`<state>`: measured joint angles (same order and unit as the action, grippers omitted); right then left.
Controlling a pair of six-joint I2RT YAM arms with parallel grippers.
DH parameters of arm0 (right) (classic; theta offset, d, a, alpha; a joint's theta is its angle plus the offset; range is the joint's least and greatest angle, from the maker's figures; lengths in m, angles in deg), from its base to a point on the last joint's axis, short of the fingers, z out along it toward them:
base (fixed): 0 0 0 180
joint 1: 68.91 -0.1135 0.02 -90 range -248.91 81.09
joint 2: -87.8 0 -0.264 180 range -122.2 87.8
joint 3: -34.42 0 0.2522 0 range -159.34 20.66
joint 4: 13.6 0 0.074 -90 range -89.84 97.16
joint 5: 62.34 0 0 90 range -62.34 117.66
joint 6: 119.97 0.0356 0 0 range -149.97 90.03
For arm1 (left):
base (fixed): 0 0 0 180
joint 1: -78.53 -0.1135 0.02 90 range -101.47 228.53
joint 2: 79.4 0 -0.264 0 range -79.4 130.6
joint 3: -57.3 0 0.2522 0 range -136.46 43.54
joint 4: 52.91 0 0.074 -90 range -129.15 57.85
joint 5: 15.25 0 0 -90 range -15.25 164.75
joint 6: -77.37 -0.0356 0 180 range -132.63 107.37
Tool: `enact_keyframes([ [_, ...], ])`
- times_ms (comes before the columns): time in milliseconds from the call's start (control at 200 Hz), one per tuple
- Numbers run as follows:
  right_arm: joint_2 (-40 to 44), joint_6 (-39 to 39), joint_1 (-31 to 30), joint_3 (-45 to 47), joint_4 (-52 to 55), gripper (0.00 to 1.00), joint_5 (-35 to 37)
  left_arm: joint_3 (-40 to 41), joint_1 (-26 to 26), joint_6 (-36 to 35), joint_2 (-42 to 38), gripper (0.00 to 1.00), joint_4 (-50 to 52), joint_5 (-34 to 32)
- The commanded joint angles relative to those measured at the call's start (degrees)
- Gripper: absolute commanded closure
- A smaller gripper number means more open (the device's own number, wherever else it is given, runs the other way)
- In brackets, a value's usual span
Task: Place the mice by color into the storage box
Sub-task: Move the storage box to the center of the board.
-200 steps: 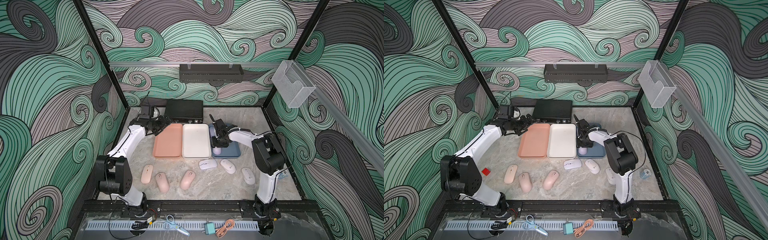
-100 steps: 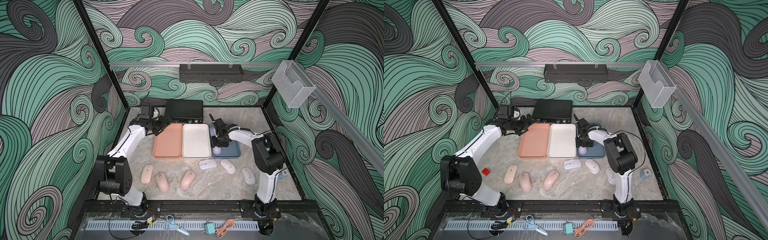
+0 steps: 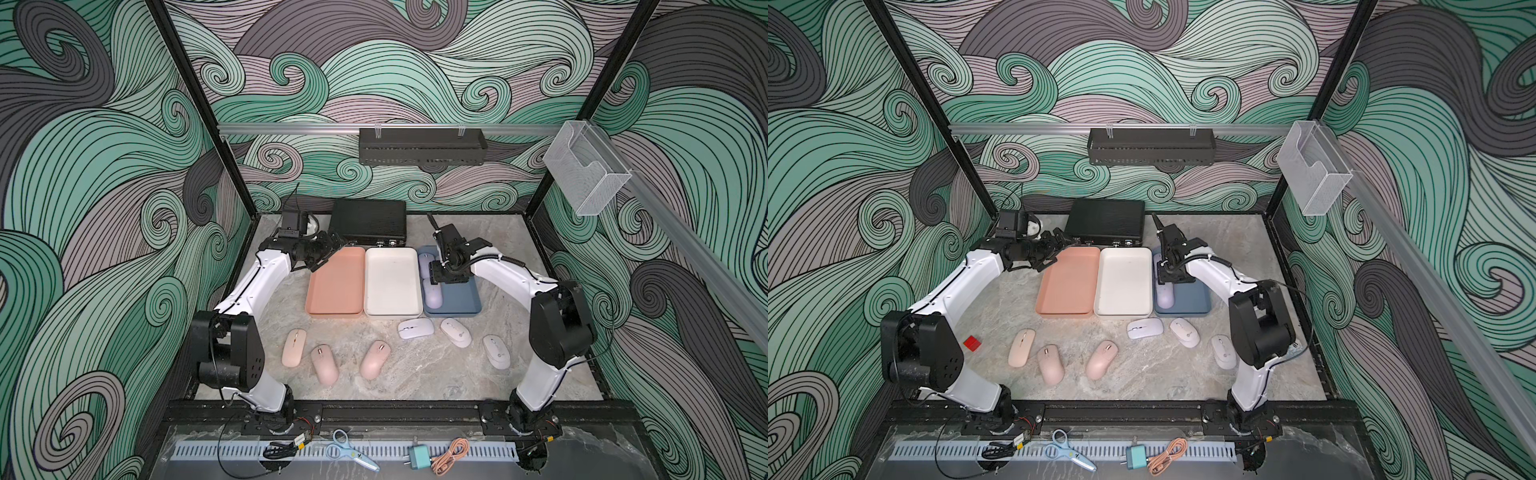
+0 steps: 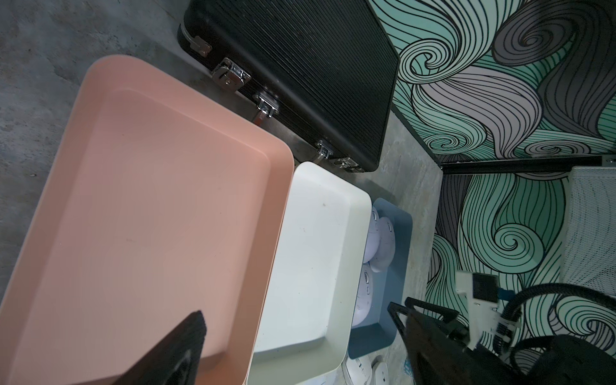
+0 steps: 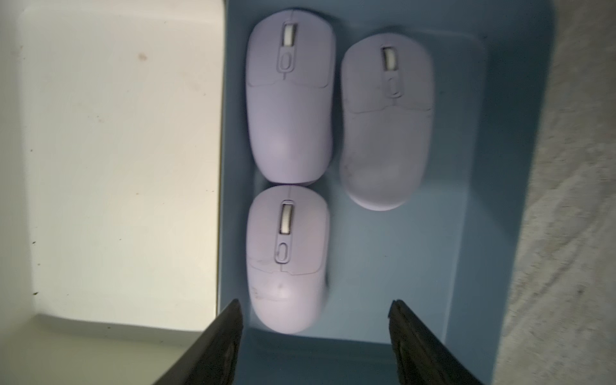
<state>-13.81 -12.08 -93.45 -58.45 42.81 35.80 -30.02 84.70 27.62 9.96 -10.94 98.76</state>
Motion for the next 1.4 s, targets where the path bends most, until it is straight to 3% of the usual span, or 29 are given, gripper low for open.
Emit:
enact_keyframes([
  [0, 1.9, -1.7, 4.9, 1.3, 5.4, 0.31, 10.3, 0.6, 0.5, 0.8, -1.1, 0.08, -1.9, 1.6],
  [55, 1.9, -3.5, 7.8, 2.3, 5.2, 0.35, 7.6, 0.5, 0.5, 1.1, -0.9, 0.08, -2.1, 2.5],
  [135, 0.7, -6.7, 11.8, 2.8, 4.8, 0.55, 0.7, 0.6, 0.7, 1.3, -0.7, 0.08, -2.5, 3.5],
  [205, -0.4, -7.4, 14.0, 3.2, 4.7, 0.64, -2.8, 1.0, 1.0, 1.8, -0.5, 0.08, -4.1, 5.6],
  [340, -0.3, -7.6, 15.7, 5.9, 1.8, 0.62, -9.0, 0.4, 1.6, 1.0, 0.2, 0.08, -4.3, 7.4],
  [490, -2.4, -7.4, 16.0, 6.6, 1.9, 0.68, -8.8, 0.4, 1.8, 1.7, 0.7, 0.08, -4.8, 9.1],
  [550, -3.0, -6.7, 16.0, 7.0, 1.8, 0.76, -7.2, 0.5, 1.8, 1.7, 0.7, 0.08, -4.8, 9.1],
  [796, -2.7, -5.5, 16.5, 7.5, 1.3, 0.83, -3.9, 0.4, 1.8, 1.7, 0.0, 0.08, -5.0, 9.3],
  [916, -3.4, -5.1, 16.7, 6.3, 2.3, 0.96, -2.3, -0.1, 1.8, 0.9, 0.1, 0.08, -4.2, 9.2],
  [996, -3.3, -4.8, 17.0, 6.0, 2.4, 1.0, -2.0, -0.3, 1.8, 0.6, 0.2, 0.08, -3.9, 9.1],
  [1226, -3.9, -4.7, 18.6, 4.5, 3.3, 1.0, -1.6, -0.2, 1.8, 0.8, 0.2, 0.08, -4.0, 9.3],
  [1396, -7.5, -7.8, 19.0, 0.0, 6.8, 1.0, 2.9, -0.1, 1.8, 0.9, 0.2, 0.08, -4.0, 9.3],
])
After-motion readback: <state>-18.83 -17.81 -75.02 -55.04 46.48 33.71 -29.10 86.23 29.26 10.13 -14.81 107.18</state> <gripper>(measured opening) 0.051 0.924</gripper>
